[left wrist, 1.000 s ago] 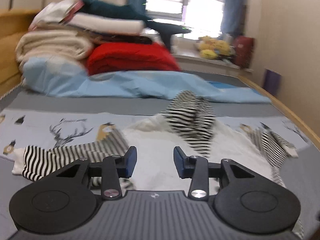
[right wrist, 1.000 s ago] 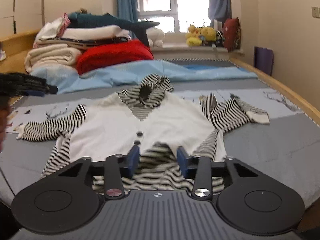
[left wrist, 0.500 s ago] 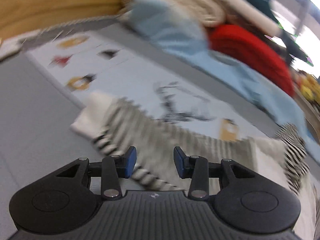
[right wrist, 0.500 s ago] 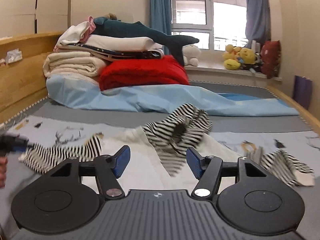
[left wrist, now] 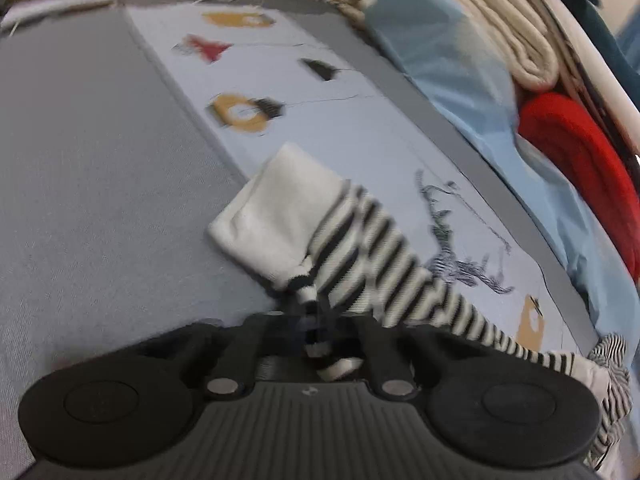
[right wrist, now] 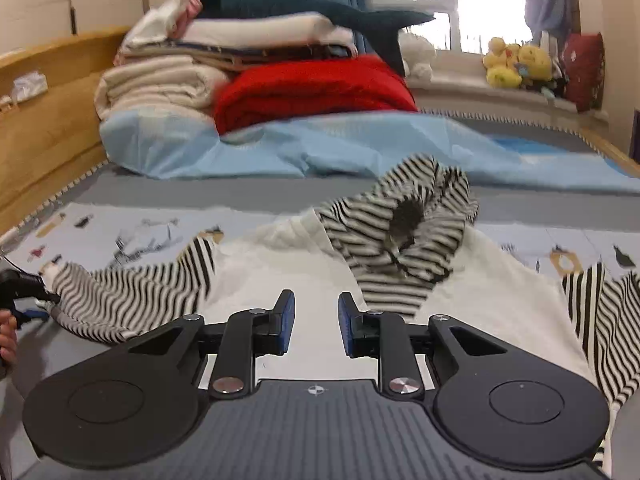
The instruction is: Fold small clothes
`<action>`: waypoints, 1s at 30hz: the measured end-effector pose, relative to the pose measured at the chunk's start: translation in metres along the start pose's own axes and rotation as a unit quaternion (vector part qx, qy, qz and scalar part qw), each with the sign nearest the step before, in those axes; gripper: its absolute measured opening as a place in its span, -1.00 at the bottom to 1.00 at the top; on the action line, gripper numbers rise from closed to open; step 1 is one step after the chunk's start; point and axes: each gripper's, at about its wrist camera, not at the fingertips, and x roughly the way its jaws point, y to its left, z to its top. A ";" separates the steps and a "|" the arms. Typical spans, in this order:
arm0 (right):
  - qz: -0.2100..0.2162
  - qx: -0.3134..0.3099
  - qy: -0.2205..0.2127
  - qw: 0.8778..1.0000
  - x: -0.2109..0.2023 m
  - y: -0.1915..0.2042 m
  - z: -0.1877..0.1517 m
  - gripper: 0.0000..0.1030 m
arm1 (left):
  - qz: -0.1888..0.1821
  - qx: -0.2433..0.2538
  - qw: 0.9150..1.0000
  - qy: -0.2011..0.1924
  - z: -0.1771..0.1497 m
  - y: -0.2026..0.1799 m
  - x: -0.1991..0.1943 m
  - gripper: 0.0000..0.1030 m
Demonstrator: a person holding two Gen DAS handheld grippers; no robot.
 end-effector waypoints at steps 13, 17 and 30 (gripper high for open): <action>-0.065 0.110 0.045 0.991 0.018 -0.070 -0.010 -0.51 | -0.331 0.269 0.904 -0.036 -0.147 -0.272 -0.170 -0.89; -0.120 0.195 0.047 0.972 0.015 -0.119 -0.010 -0.50 | -0.370 0.311 0.871 0.092 -0.218 -0.314 -0.158 -0.73; -0.123 0.335 0.117 0.927 0.052 -0.179 -0.044 -0.23 | -0.143 0.151 0.977 0.045 -0.125 -0.254 -0.096 -0.40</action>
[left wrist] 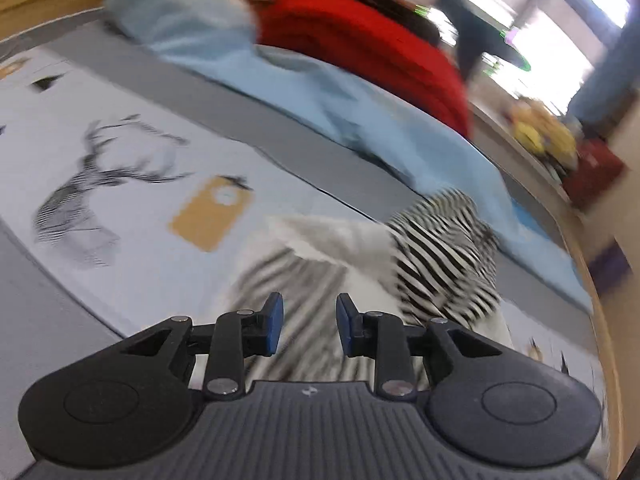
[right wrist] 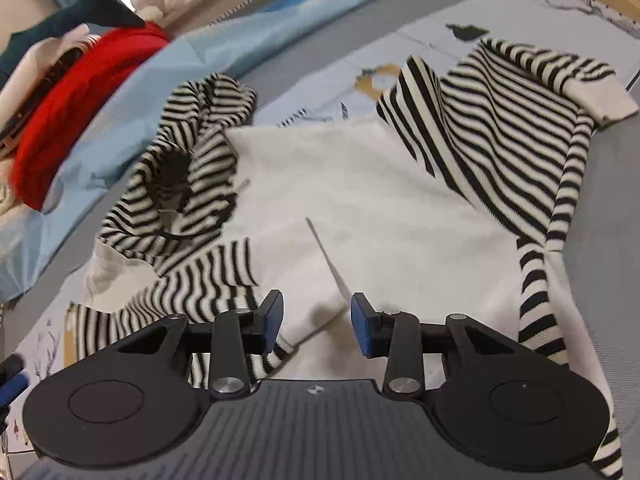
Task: Fold small clothes
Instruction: 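Grasp the other striped sleeve cuff with the right tool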
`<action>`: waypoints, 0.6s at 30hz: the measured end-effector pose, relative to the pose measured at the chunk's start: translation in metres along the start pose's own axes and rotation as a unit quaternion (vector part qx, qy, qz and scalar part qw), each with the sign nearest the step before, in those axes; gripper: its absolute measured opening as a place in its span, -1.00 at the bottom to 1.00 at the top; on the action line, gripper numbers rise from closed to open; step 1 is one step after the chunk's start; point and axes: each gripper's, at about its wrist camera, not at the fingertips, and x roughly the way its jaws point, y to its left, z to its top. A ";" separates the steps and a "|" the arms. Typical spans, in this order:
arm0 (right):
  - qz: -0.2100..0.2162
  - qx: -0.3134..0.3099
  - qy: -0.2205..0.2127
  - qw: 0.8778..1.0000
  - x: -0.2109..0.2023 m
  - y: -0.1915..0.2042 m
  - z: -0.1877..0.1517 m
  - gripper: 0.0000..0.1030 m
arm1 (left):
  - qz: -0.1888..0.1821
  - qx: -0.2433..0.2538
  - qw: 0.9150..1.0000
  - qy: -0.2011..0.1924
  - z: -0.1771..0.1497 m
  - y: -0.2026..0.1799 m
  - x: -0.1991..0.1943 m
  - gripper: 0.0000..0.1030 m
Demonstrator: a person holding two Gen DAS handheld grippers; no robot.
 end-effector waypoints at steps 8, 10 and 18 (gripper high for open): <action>0.006 -0.026 0.010 1.000 0.035 0.004 -0.002 -0.75 | 0.010 -0.002 1.000 0.001 0.013 0.006 -0.002 -0.40; 0.004 -0.059 -0.006 0.998 0.035 0.011 -0.006 -0.84 | 0.010 0.002 1.000 0.005 0.012 0.008 -0.002 -0.40; 0.062 -0.095 -0.165 0.980 -0.047 0.030 0.001 -0.86 | 0.019 0.034 0.999 0.037 0.009 0.012 0.010 -0.40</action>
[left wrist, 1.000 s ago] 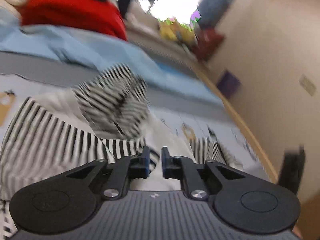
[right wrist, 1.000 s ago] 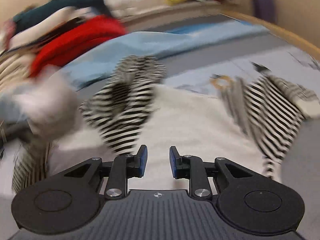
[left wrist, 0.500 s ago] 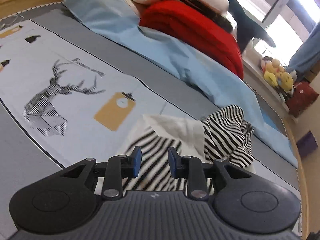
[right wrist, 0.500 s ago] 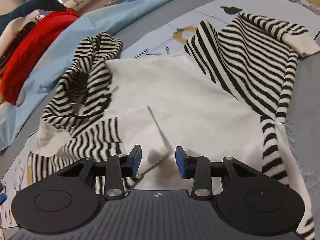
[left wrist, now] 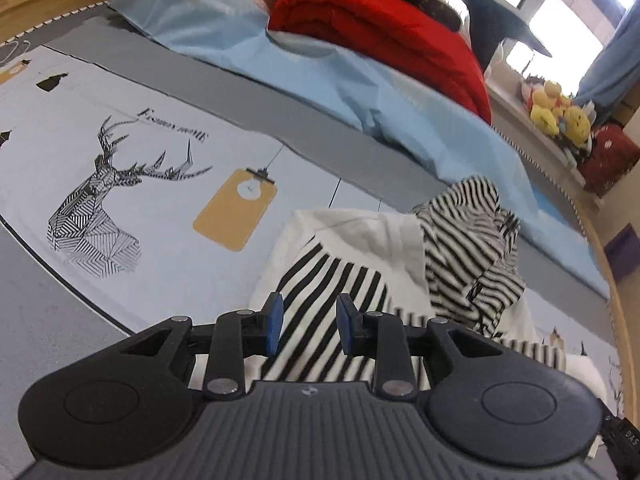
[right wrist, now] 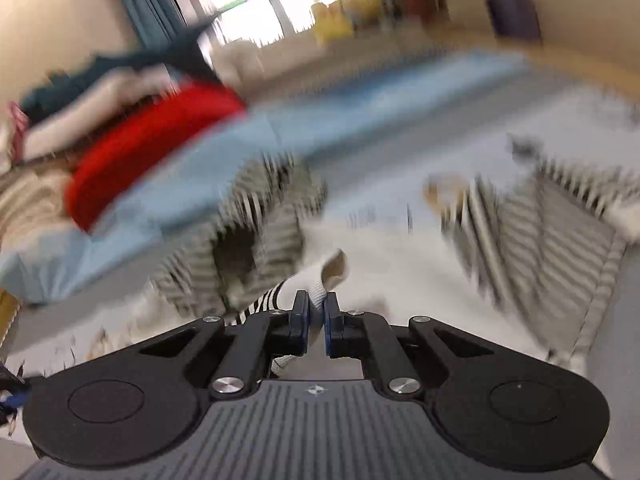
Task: Fold small clothes
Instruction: 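Grasp the other striped sleeve cuff with the right tool, then carry the held sleeve across the white front and open the right tool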
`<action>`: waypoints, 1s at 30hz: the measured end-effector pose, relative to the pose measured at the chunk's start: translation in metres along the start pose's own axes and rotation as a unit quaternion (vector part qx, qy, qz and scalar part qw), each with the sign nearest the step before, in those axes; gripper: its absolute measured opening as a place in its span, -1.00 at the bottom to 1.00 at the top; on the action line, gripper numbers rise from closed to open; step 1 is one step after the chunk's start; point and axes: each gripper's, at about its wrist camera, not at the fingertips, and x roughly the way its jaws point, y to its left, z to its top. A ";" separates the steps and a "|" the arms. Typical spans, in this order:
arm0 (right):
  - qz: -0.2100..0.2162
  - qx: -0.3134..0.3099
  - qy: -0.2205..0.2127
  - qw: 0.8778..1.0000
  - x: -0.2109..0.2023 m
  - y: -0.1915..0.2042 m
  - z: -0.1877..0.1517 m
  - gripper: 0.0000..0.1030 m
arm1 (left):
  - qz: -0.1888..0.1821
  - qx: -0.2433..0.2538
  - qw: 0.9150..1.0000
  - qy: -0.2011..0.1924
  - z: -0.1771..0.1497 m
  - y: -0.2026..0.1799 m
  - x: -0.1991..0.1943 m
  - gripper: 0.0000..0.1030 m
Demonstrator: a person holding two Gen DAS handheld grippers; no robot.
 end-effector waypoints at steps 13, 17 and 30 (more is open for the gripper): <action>-0.073 0.057 0.106 0.990 0.037 -0.042 -0.017 -0.52 | -0.015 -0.015 0.991 0.131 -0.035 0.007 0.046 -0.40; -0.116 0.067 0.186 0.973 0.060 -0.057 -0.036 -0.53 | 0.025 -0.039 0.984 0.170 -0.048 0.020 0.065 -0.44; -0.082 0.090 0.136 0.983 0.034 -0.080 -0.013 -0.49 | -0.008 0.036 0.989 0.145 -0.055 -0.035 0.048 -0.08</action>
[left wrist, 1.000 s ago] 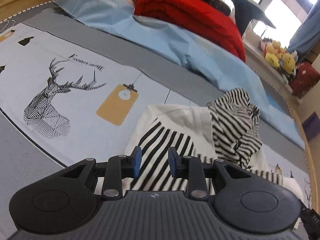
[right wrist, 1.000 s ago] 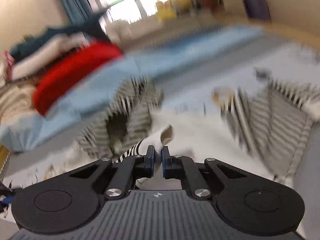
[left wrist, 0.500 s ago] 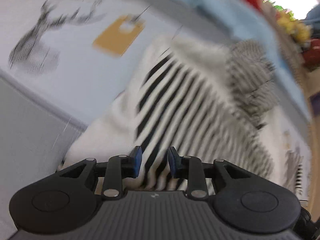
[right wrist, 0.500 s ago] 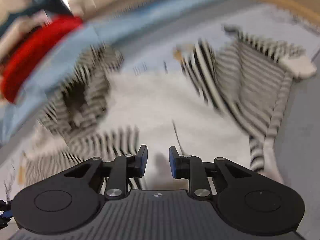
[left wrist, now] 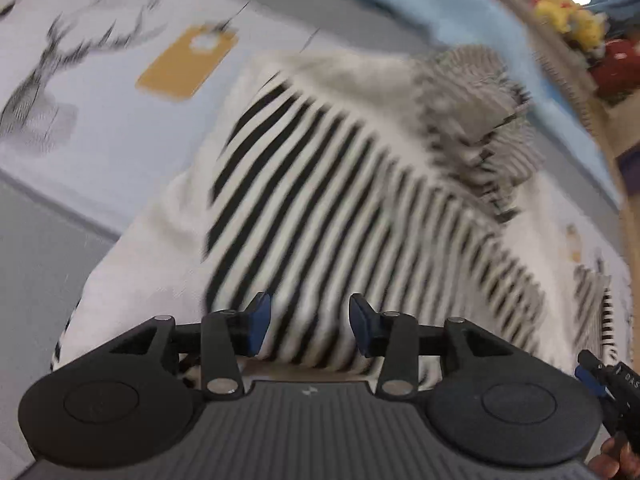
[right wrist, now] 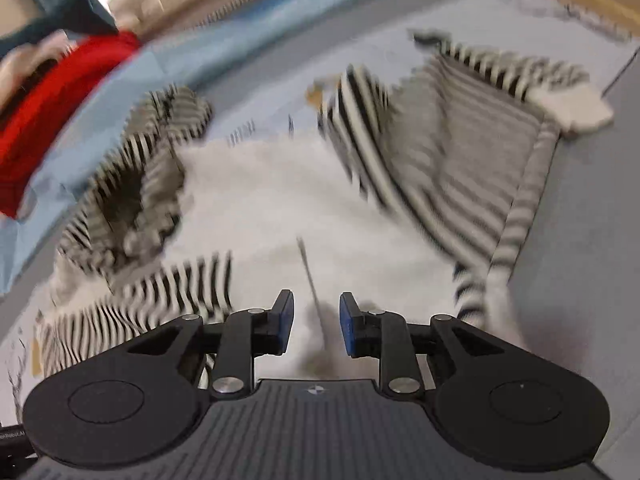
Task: Fold small clothes
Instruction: 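Carry the held sleeve across the white front and open the right tool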
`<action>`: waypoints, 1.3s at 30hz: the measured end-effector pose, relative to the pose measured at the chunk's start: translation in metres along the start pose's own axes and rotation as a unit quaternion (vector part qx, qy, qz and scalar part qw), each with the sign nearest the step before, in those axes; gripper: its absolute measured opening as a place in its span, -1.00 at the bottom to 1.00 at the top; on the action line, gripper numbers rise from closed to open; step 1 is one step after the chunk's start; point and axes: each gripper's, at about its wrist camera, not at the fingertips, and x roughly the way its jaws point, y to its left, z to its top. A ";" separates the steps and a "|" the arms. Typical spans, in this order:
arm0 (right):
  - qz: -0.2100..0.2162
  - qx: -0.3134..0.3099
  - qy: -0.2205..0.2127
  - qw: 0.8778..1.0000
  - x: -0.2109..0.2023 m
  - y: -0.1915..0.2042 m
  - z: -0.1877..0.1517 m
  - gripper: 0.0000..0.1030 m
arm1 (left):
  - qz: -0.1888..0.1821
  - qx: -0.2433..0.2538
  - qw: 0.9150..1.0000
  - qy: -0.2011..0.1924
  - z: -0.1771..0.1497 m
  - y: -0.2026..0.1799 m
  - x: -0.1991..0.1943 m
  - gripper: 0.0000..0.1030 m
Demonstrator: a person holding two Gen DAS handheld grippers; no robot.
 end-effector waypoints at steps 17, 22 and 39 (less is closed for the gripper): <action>-0.103 -0.040 -0.104 0.988 -0.002 -0.156 0.095 -0.42 | -0.014 0.049 0.999 -0.010 -0.009 -0.035 -0.003 -0.08; -0.130 -0.115 -0.091 0.981 0.025 -0.142 0.087 -0.23 | -0.017 0.050 0.999 -0.007 -0.009 -0.037 -0.002 -0.08; 0.006 -0.145 -0.026 0.989 -0.039 -0.059 0.093 -0.93 | -0.018 0.061 0.998 -0.023 -0.006 -0.032 -0.016 -0.08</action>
